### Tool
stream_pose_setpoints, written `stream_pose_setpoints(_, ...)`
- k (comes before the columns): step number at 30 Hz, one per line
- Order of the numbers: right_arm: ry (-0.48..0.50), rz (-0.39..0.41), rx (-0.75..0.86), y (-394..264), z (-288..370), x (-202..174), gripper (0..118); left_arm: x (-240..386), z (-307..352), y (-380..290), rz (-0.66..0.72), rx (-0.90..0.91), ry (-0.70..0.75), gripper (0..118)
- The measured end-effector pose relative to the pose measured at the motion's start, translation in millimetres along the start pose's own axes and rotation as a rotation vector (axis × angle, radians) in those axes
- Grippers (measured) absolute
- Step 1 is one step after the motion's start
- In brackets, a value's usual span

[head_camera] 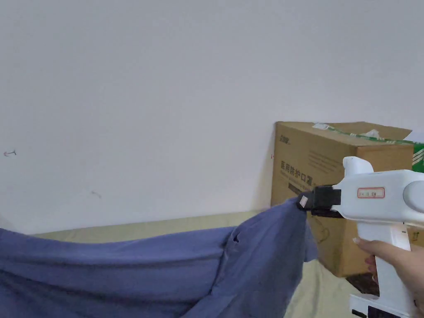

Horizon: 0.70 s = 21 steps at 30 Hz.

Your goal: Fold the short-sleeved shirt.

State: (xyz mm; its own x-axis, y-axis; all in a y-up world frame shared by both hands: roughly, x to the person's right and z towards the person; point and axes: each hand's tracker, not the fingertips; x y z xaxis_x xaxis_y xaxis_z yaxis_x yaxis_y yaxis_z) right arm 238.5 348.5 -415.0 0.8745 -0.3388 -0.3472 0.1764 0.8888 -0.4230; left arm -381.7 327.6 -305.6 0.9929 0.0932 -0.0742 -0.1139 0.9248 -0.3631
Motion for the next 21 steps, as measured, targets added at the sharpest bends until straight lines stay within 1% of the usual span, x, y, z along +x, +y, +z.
stream_pose_setpoints(4,-0.008,0.037,0.057,36.8,20.2,-16.4,1,13.1,20.6,42.7,0.000,0.052,-0.005,3)
stream_pose_setpoints(8,-0.038,0.052,0.090,69.6,21.9,-25.3,1,22.5,28.8,77.7,0.002,0.113,-0.006,3)
stream_pose_setpoints(11,-0.052,0.061,0.099,89.1,15.0,-27.1,1,30.9,25.1,98.5,-0.024,0.129,0.009,3)
stream_pose_setpoints(16,-0.098,0.088,0.080,105.6,-15.1,-24.8,1,34.2,-5.8,116.6,-0.024,0.139,0.028,3)
stream_pose_setpoints(21,-0.137,0.087,0.052,101.0,-68.4,-11.0,1,32.0,-59.0,115.6,-0.006,0.126,0.052,3)
